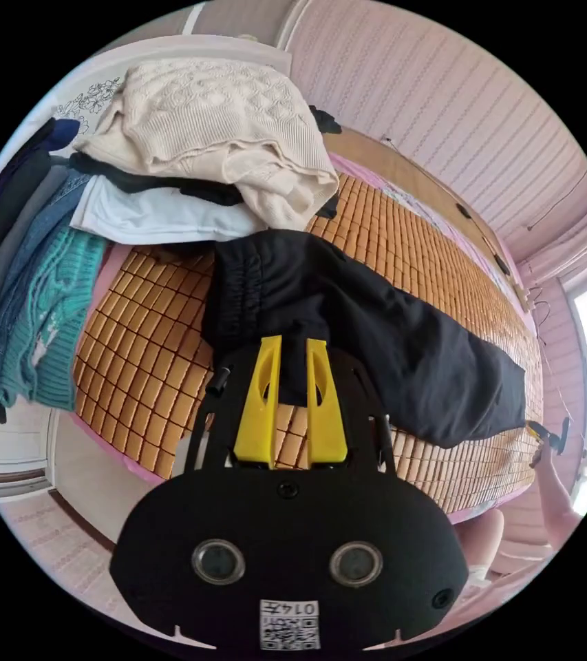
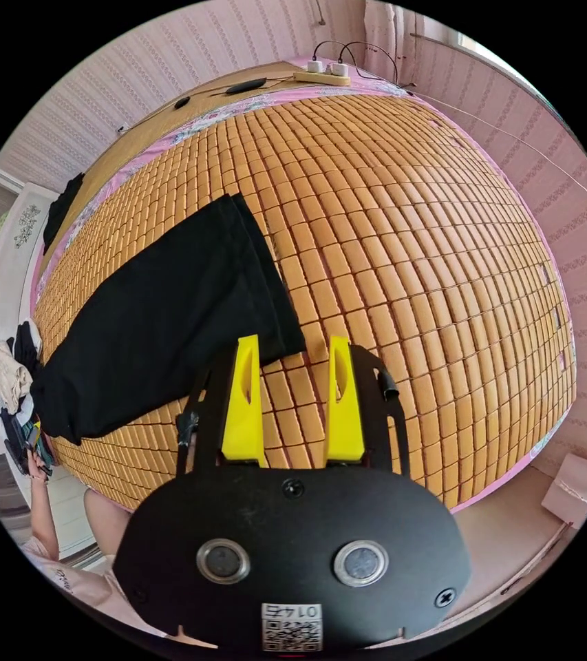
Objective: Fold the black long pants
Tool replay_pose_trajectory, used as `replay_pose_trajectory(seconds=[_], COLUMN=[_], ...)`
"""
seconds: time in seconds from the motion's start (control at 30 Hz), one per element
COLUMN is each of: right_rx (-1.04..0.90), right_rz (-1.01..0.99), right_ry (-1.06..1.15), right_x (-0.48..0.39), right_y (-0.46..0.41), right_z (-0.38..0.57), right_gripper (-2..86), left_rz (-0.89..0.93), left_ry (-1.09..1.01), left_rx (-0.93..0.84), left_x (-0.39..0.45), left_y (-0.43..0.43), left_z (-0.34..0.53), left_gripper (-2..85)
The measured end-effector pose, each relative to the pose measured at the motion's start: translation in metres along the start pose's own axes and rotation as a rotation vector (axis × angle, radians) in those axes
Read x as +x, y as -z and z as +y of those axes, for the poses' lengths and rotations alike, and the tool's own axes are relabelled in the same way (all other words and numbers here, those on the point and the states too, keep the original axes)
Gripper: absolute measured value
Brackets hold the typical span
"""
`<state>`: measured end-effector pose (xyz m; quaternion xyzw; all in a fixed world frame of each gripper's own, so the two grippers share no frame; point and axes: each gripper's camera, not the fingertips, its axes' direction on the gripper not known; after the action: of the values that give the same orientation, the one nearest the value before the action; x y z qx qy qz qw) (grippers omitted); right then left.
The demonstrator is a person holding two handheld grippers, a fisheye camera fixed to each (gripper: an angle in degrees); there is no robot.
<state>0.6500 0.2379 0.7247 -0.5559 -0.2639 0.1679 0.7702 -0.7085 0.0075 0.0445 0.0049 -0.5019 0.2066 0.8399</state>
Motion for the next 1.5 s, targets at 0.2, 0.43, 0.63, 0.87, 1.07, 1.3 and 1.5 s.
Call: replay_pose_trajectory(seconds=[0.2,0.43,0.63,0.87,1.07,1.3,1.5], right_rx=[0.017,-0.067,-0.086,0.013,0.130,0.108,0.205], right_rz=[0.035,0.150,0.099,0.075,-0.087,-0.183,-0.276], right_ry=[-0.011,0.140,0.131,-0.058,-0.165,-0.130,-0.128], right_x=[-0.023,-0.019,0.033,0.093,0.125,0.140,0.155], right_y=[-0.005,0.010,0.044,0.068,0.067,0.036,0.039], right_z=[-0.014,0.014,0.126,0.232,0.280,0.285,0.301], right_gripper=[5.4,-0.4,-0.3,4.9,7.8,3.9,0.6], left_rz=[-0.387,-0.460,-0.408,-0.284,-0.168,0.213,0.334], left_ry=[-0.154,-0.301,-0.341,-0.364,-0.812,-1.242,-1.526], left_rx=[-0.264,-0.393,-0.421,-0.197,-0.099,-0.115,-0.275], left_x=[0.090,0.145,0.158,0.218,0.404,0.681,0.902], left_y=[-0.046,-0.030,0.015,0.121,0.181,0.145,0.079], left_z=[-0.029,-0.051,-0.021,-0.003,-0.020,0.001,0.061], left_gripper=[-0.4,-1.0,-0.9,-0.8,-0.6,0.5,6.2])
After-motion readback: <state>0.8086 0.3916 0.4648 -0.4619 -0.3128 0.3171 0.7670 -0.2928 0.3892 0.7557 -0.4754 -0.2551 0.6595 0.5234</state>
